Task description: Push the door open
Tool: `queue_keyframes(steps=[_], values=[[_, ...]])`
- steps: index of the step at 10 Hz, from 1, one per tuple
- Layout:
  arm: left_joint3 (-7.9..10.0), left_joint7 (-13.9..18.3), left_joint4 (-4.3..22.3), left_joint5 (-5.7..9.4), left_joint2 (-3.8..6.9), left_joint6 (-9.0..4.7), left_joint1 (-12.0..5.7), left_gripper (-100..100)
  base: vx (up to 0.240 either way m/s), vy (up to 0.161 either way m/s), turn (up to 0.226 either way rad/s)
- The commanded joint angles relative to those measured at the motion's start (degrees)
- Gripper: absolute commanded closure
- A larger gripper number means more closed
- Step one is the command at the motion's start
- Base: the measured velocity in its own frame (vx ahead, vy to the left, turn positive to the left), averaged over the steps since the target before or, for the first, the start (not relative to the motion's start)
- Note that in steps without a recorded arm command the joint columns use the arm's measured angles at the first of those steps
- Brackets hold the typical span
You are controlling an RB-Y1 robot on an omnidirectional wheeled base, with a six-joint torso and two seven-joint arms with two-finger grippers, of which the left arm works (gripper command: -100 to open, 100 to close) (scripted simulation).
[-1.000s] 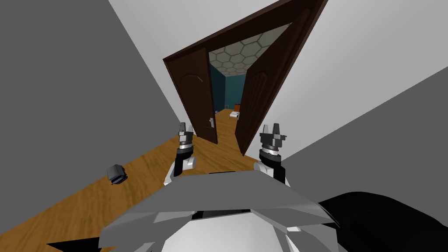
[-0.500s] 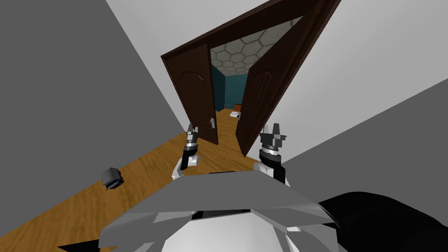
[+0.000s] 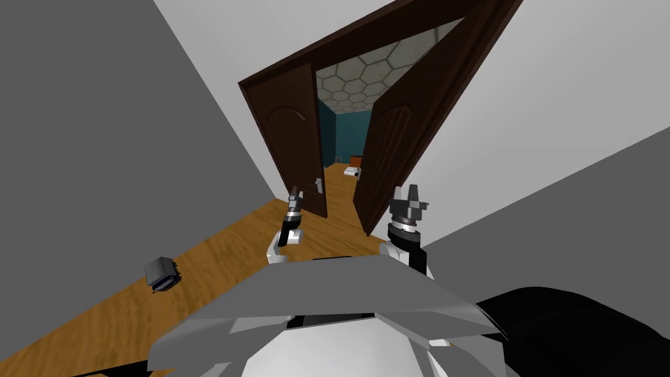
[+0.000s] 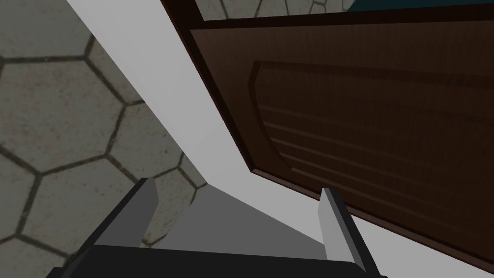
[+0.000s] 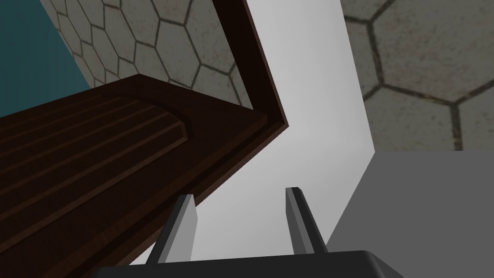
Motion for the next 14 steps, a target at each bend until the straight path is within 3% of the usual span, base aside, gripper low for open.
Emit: queue_keyframes(steps=[1, 2, 3, 4, 6, 7, 9, 10, 12, 13, 14], values=[[-0.71, 0.9, 2.9, 0.00, 0.36, 0.36, -1.77, -100, 0.077, 0.100, -0.033], [-0.71, 0.9, 3.7, 0.00, 0.36, 0.36, -1.77, -100, 0.063, 0.066, -0.017], [-1.13, 1.3, 6.2, -0.01, 0.49, 0.58, -3.12, -100, 0.074, 0.043, -0.012], [-1.13, 1.3, 6.2, -0.01, 0.49, 0.58, -3.12, -100, 0.052, 0.033, -0.011], [-1.96, 2.3, 10.5, -0.04, 0.75, 1.03, -5.81, -100, 0.055, 0.064, -0.026], [-1.96, 2.3, 11.1, -0.04, 0.75, 1.03, -5.81, -100, 0.051, 0.057, -0.019], [-2.80, 3.2, 15.0, -0.06, 0.90, 1.47, -8.50, -100, 0.061, 0.064, -0.020], [-2.80, 3.2, 16.0, -0.06, 0.90, 1.47, -8.50, -100, 0.063, 0.074, -0.022], [-3.63, 4.2, 19.8, -0.09, 1.03, 1.92, -11.19, -100, 0.072, 0.064, -0.024], [-3.63, 4.2, 20.9, -0.09, 1.03, 1.92, -11.19, -100, 0.061, 0.063, -0.010], [-4.04, 4.7, 23.0, -0.10, 1.05, 2.13, -12.50, -100, 0.048, 0.059, -0.014]])
